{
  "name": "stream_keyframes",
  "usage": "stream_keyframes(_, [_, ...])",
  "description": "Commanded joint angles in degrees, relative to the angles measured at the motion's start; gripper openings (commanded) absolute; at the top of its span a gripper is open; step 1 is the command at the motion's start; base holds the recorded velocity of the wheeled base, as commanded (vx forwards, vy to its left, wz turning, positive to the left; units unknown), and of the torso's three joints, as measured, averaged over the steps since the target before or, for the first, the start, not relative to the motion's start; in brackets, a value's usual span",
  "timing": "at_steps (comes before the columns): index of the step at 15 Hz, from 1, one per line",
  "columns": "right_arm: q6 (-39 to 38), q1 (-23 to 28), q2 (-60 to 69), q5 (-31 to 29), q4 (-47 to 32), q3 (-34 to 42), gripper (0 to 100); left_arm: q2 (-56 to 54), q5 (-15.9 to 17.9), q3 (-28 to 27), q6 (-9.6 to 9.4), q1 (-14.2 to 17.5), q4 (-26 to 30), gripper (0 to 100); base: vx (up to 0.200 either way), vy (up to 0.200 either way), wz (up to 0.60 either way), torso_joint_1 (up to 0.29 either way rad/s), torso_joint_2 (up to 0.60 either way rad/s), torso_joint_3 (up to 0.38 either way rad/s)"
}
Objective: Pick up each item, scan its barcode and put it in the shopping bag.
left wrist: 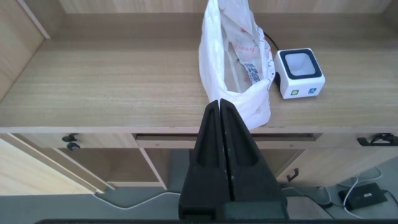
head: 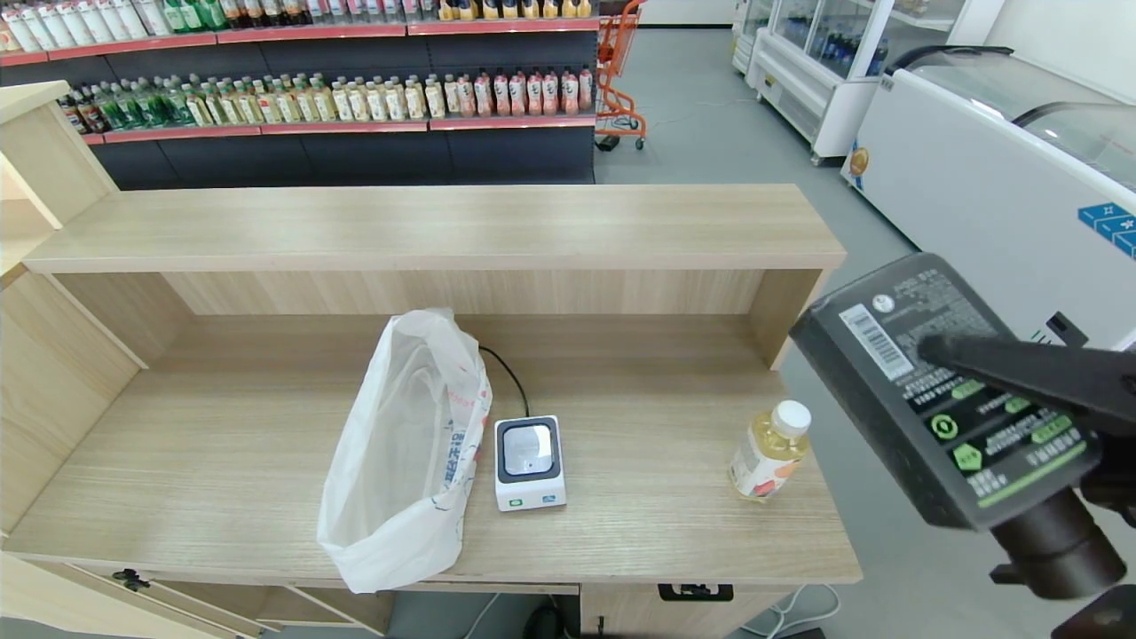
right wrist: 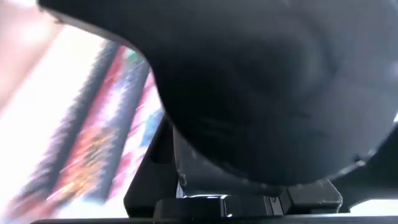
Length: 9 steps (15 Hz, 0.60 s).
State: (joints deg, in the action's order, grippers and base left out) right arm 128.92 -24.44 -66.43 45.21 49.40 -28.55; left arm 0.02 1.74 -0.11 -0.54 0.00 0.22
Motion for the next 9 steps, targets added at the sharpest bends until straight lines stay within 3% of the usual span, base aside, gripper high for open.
stream_keyframes(1, [5.73,-5.18,-3.45,6.03,2.28,-0.01,0,0.06,0.1,0.02,0.01,0.0,-0.04,0,0.0,0.0,0.0,0.0,0.0,0.0])
stream_keyframes(9, [8.37,-6.23,-1.51,8.93,2.81,-1.77,0,0.06,0.1,0.02,0.01,0.0,0.04,0,0.0,0.0,0.0,0.0,0.0,0.0])
